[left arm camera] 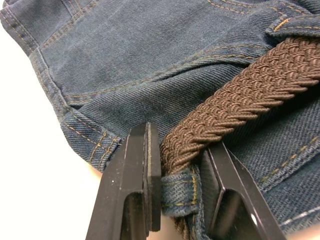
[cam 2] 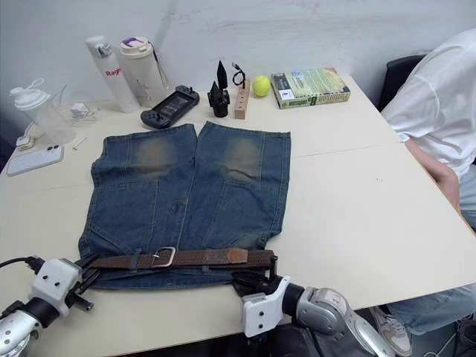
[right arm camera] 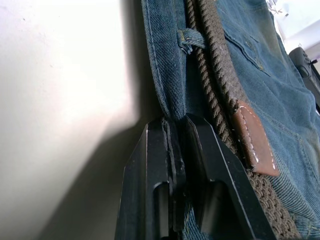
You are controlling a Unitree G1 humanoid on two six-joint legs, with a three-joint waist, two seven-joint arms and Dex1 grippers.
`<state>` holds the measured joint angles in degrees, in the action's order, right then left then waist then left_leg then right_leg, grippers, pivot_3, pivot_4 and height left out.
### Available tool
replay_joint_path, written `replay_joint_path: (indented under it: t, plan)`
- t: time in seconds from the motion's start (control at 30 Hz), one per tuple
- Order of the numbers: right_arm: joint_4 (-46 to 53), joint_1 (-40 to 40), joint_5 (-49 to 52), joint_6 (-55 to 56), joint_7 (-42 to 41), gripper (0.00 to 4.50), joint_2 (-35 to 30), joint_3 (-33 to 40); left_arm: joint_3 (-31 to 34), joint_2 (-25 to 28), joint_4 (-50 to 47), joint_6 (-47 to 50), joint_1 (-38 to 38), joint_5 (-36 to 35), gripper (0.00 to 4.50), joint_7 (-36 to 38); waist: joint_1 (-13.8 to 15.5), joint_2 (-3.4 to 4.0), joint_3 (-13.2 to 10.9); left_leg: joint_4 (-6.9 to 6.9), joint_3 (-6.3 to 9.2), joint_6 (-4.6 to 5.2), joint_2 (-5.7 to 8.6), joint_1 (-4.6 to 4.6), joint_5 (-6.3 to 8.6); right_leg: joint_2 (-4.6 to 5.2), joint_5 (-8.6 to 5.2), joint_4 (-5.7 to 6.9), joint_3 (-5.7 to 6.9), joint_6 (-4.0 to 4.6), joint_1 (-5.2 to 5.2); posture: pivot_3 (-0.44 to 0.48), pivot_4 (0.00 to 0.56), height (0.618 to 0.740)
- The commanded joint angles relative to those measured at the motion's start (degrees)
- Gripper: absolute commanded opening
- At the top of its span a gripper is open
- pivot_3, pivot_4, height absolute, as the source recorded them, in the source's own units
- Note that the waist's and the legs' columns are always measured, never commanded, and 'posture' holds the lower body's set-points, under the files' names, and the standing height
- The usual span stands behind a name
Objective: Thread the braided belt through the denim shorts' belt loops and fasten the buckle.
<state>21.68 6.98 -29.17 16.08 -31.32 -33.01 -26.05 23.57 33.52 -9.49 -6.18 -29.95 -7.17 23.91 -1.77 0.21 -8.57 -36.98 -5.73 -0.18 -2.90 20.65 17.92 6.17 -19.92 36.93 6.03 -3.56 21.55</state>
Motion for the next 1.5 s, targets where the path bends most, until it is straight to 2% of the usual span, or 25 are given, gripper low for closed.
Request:
replay_joint_path:
  t: [0.03, 0.17, 0.27, 0.37, 0.43, 0.47, 0.5, 0.53, 0.57, 0.67, 0.83, 0.9, 1.0, 1.1, 1.2, 1.37, 1.5]
  plan:
    - [-1.55, 1.22, -0.46, -4.10, 0.73, 0.00, -1.68, 5.06, 2.62, -0.12, 7.77, 1.81, -3.74, 3.72, 1.08, -2.06, 0.09, -0.05, -0.03, 0.00, 0.00, 0.00, 0.00, 0.00, 0.00, 0.00, -0.01, 0.00, 0.00, 0.00, 0.00, 0.000, 0.150, 0.720]
    - [-1.14, 1.77, -0.03, -7.76, 0.11, 0.00, -1.65, 6.32, -1.08, -0.45, 5.05, -1.94, -4.56, 5.22, 1.08, -0.05, 0.25, -0.14, -0.08, -0.02, -0.03, 0.04, 0.02, 0.01, 0.05, 0.04, -0.01, -0.03, -0.04, -0.02, -0.01, 0.000, 0.150, 0.720]
    - [-1.47, 1.40, -1.51, -9.73, 0.45, 0.00, -3.02, 7.83, -2.81, -0.67, 3.78, -2.80, -5.21, 5.39, 1.81, 0.97, 0.33, -0.12, -0.05, -0.07, -0.10, 0.19, 0.09, 0.00, 0.16, 0.15, -0.02, -0.07, -0.10, -0.11, -0.05, 0.000, 0.150, 0.720]
    - [-1.41, 1.13, -1.53, -10.29, 0.69, 0.00, -3.80, 9.18, -3.90, -0.77, 3.17, -3.87, -6.00, 5.43, 2.94, 1.59, 0.45, -0.08, -0.02, -0.12, -0.13, 0.29, 0.18, -0.02, 0.22, 0.27, 0.02, -0.13, -0.13, -0.21, -0.07, 0.000, 0.150, 0.720]
    - [-1.26, 0.99, -0.87, -10.21, 0.46, 0.90, -4.25, 9.62, -4.19, -1.08, 2.55, -4.61, -6.29, 4.35, 3.68, 2.31, 0.95, -0.02, 0.01, -0.12, -0.13, 0.33, 0.20, -0.18, 0.28, 0.29, 0.04, -0.29, -0.12, -0.26, -0.08, 0.000, 0.150, 0.720]
    - [-1.15, 0.98, -0.55, -10.22, 0.33, 1.21, -4.30, 9.71, -4.19, -1.12, 2.35, -4.85, -6.34, 3.91, 4.16, 2.61, 1.04, -0.02, 0.02, -0.13, -0.16, 0.28, 0.21, -0.20, 0.40, 0.30, 0.07, -0.40, -0.15, -0.31, -0.11, 0.000, 0.150, 0.720]
    - [-0.98, 1.00, 0.14, -10.49, -0.49, 1.42, -4.62, 9.87, -4.07, -1.31, 1.15, -4.82, -6.58, 2.02, 4.35, 3.75, 1.23, -0.07, 0.08, -0.12, -0.20, 0.29, 0.21, -0.20, 0.43, 0.30, 0.08, -0.43, -0.18, -0.33, -0.11, 0.000, 0.150, 0.720]
    - [-0.89, 1.07, 0.60, -10.62, -1.12, 2.07, -4.87, 10.09, -3.99, -1.51, 0.22, -4.73, -6.78, 0.74, 4.50, 4.49, 1.38, -0.09, 0.10, -0.13, -0.23, 0.34, 0.22, -0.23, 0.45, 0.31, 0.09, -0.46, -0.21, -0.35, -0.12, 0.000, 0.150, 0.720]
    - [0.42, 1.60, 2.56, -11.43, -3.68, 2.39, -5.81, 10.27, -3.73, -1.06, -2.42, -4.01, -7.81, -2.88, 4.50, 7.17, 1.40, -0.08, 0.11, -0.14, -0.25, 0.35, 0.21, -0.23, 0.46, 0.31, 0.09, -0.47, -0.22, -0.35, -0.12, 0.000, 0.150, 0.720]
    - [5.28, 2.99, 9.43, -15.45, -10.26, 3.90, -8.79, 12.64, -2.27, 1.57, -8.86, -0.11, -11.22, -12.32, 4.50, 14.75, 1.68, -0.20, 0.04, -0.12, -0.27, 0.41, 0.20, -0.22, 0.48, 0.31, 0.09, -0.53, -0.25, -0.35, -0.09, 0.000, 0.150, 0.720]
    - [14.20, 6.80, 25.21, -23.27, -21.34, 3.90, -16.12, 19.34, 2.96, 8.35, -14.63, 6.23, -16.25, -21.41, 4.50, 26.34, 2.81, -0.76, -0.08, -0.17, 0.08, 0.54, 0.18, 0.28, 0.56, 0.30, 0.05, -0.94, 0.08, -0.29, 0.04, 0.000, 0.150, 0.720]
    - [17.46, 7.33, 31.27, -26.66, -25.06, 3.90, -18.86, 22.24, 5.66, 10.43, -14.93, 8.58, -15.61, -24.25, 4.50, 28.99, 2.98, -0.79, -0.24, -0.22, 0.15, 0.63, 0.18, 0.61, 0.61, 0.30, 0.04, -1.03, 0.15, -0.25, 0.02, 0.000, 0.150, 0.720]
    - [18.95, 6.60, 35.28, -28.63, -28.01, 3.90, -21.65, 24.47, 8.08, 12.22, -14.87, 11.18, -13.08, -26.15, 4.50, 30.77, 2.90, -0.69, -0.76, -0.22, 0.14, 0.70, 0.19, 0.71, 0.65, 0.30, 0.04, -1.09, 0.19, -0.26, -0.02, 0.000, 0.150, 0.720]
    - [19.95, 3.04, 41.02, -33.15, -28.71, 3.90, -21.28, 26.22, 8.99, 13.63, -15.09, 11.92, -12.10, -25.76, 4.50, 34.06, 2.12, -0.84, -1.18, -0.23, 0.15, 0.67, 0.15, 0.71, 0.63, 0.24, 0.04, -1.05, 0.24, -0.27, -0.02, 0.000, 0.150, 0.720]
    - [20.49, -3.08, 50.86, -41.40, -25.76, 3.90, -17.52, 29.17, 11.10, 14.17, -17.07, 16.34, -11.34, -30.36, 4.50, 35.88, 1.51, -0.91, -1.50, -0.27, 0.14, 0.66, 0.16, 0.71, 0.61, 0.24, 0.08, -1.00, 0.23, -0.33, -0.03, 0.000, 0.150, 0.720]
    - [17.63, -13.87, 63.50, -51.81, -19.56, 3.90, -12.03, 34.57, 16.11, 14.56, -19.34, 28.00, -5.12, -43.48, 4.50, 31.42, 1.71, -0.81, -1.73, -0.34, 0.29, 0.59, 0.14, 0.77, 0.54, 0.22, 0.11, -0.94, 0.29, -0.40, -0.05, 0.000, 0.150, 0.720]
    - [15.91, -17.48, 66.27, -55.09, -16.01, 3.90, -10.11, 35.33, 16.05, 14.58, -20.17, 30.05, -0.96, -42.55, 4.50, 29.68, 1.64, -0.77, -1.76, -0.33, 0.32, 0.54, 0.19, 0.82, 0.48, 0.22, 0.13, -0.93, 0.33, -0.43, -0.04, 0.000, 0.150, 0.720]
